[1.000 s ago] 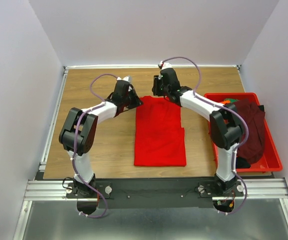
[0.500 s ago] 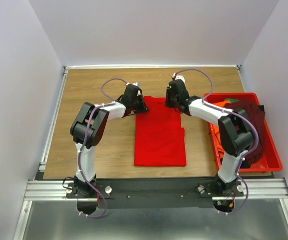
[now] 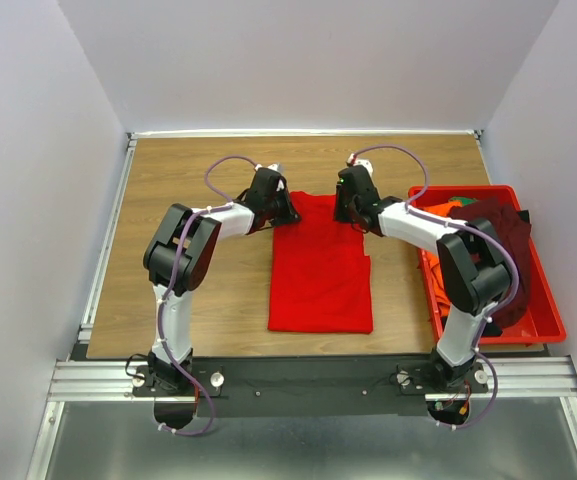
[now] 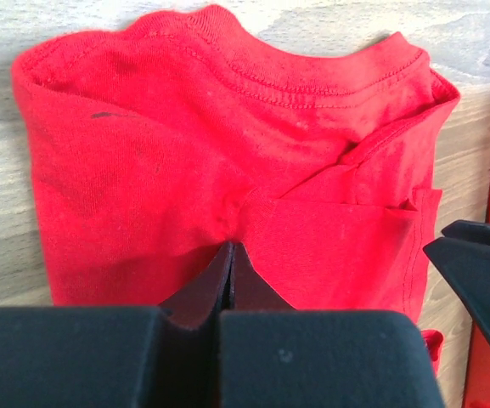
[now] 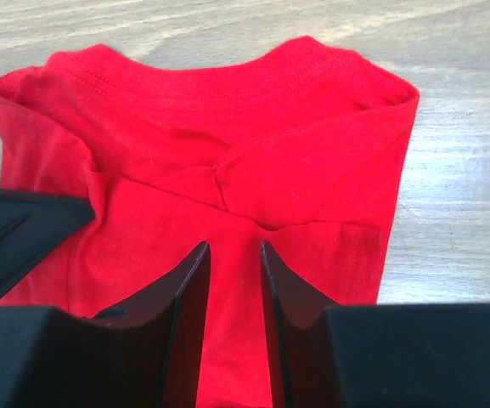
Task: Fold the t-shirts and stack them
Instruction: Fold the tshirt
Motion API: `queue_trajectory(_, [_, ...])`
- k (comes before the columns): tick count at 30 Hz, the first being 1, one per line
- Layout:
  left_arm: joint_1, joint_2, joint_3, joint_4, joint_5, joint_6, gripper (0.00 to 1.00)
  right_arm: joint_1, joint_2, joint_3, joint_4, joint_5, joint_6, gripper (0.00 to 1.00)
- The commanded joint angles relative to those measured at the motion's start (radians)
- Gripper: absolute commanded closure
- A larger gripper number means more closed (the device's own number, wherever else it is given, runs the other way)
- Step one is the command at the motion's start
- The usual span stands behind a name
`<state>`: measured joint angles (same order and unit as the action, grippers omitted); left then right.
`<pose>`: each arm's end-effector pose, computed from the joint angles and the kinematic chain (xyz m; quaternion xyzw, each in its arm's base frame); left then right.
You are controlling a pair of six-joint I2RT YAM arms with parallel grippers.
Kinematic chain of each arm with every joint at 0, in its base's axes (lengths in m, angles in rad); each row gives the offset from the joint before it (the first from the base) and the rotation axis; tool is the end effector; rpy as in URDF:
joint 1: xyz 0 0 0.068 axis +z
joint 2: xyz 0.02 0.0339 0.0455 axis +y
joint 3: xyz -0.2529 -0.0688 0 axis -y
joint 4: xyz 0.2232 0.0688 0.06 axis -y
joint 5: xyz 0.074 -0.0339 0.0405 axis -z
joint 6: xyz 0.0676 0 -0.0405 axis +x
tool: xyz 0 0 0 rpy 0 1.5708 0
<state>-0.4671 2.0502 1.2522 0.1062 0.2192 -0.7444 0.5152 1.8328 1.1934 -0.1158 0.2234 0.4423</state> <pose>0.3891 -0.2127 0.1307 -0.0782 0.8973 -0.3222 0.2913 0.3575 0.1852 0.1768 0.0109 0.9133 0.0907 0.3969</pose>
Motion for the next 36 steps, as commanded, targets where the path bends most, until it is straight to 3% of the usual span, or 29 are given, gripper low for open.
queue_trajectory(1, [-0.005, 0.013, 0.023, 0.000, -0.003, -0.001, 1.00, -0.001, 0.052, 0.014, -0.030, 0.027, 0.026, 0.65])
queue_trajectory(15, [0.022, 0.088, 0.081, -0.010, -0.021, -0.006, 1.00, -0.001, 0.302, 0.248, -0.048, -0.055, 0.007, 0.67])
queue_trajectory(25, [0.080, 0.153, 0.294, -0.129, -0.073, 0.048, 0.96, -0.026, 0.348, 0.362, -0.113, -0.016, 0.012, 0.64])
queue_trajectory(36, [0.107, 0.251, 0.486, -0.191, -0.026, 0.129, 0.92, -0.069, 0.375, 0.468, -0.137, -0.072, 0.061, 0.62])
